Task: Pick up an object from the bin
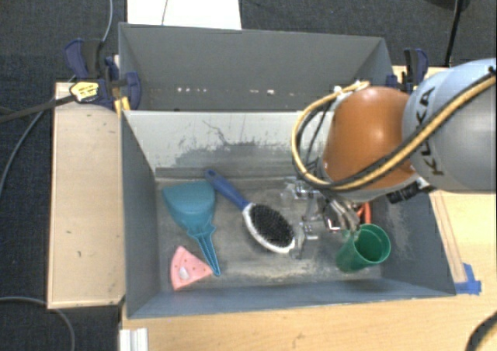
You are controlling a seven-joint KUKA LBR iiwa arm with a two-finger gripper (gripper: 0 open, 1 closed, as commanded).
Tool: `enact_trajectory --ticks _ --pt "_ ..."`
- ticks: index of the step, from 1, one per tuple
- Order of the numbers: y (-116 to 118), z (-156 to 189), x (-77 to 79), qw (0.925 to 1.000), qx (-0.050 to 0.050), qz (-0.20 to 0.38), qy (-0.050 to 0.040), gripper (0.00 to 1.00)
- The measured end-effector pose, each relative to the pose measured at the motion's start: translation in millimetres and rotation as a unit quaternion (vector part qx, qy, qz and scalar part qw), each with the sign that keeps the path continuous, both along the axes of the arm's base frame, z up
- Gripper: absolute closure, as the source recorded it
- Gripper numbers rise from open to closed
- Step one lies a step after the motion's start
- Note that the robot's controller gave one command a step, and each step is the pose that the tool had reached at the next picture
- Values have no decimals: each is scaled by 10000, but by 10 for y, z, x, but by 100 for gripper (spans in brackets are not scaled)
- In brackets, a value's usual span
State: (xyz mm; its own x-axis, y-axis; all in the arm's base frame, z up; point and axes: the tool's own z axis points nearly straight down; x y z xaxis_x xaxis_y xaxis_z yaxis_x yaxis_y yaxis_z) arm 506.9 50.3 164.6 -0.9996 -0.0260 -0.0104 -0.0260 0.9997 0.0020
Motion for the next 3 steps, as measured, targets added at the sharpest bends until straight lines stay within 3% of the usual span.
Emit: enact_trajectory --ticks 1,2,3 --pt "2 -599 -1 9996 -10 290 0 0" --pt "206 -878 50 9997 10 -233 -79 100" --pt "207 -878 50 9997 10 -234 -78 100"
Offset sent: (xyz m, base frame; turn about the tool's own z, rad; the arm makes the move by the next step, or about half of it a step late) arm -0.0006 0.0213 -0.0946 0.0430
